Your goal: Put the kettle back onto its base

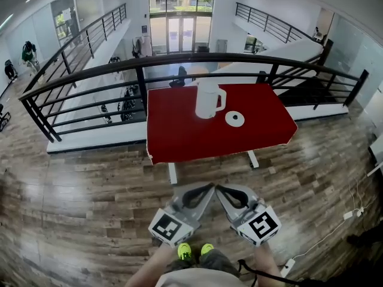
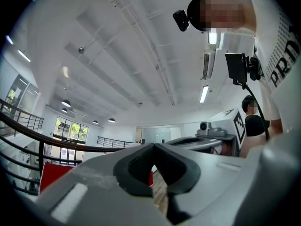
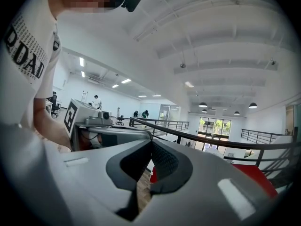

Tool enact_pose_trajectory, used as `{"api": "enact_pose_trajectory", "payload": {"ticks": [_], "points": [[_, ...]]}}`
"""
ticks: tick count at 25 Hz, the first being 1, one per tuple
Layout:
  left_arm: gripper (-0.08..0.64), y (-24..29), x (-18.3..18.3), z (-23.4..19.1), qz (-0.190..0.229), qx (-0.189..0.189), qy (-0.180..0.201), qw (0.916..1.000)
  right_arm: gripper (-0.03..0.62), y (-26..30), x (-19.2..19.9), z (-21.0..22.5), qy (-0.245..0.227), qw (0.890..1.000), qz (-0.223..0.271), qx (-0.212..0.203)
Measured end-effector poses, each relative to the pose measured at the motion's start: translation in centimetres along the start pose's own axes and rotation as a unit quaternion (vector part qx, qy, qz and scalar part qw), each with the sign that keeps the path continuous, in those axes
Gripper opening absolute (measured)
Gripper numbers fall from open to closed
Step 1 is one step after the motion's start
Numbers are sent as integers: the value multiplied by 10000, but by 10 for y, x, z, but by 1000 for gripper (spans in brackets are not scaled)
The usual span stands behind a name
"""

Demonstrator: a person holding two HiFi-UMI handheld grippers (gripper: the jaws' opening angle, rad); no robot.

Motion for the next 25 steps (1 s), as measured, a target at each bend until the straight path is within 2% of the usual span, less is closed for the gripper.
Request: {"api": "enact_pose_trajectory", "payload": {"ticks": [4, 8, 14, 25], "points": [[-6, 13, 8, -6, -114, -43, -15, 9999, 2, 1, 6, 15, -23, 10000, 6, -82], [-6, 34, 11, -14, -107, -186, 74, 9997, 2, 6, 8, 40, -63, 9997, 21, -254], [-8, 71, 16, -30, -337, -305, 299, 9985, 2, 13, 7, 87, -123, 9987, 107, -480], [-8, 146, 46, -50, -473, -490, 474, 9966, 2, 12, 30, 170, -23, 9981, 186, -593]]}}
Point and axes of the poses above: the fingertips, and each gripper's own axes: y forward along the fingers, z to its right, x out of its underside, the point moved 8 cm from there along -y, backward along the fingers, and after that the axes turned 6 degrees about z, right-handed, at the moved point
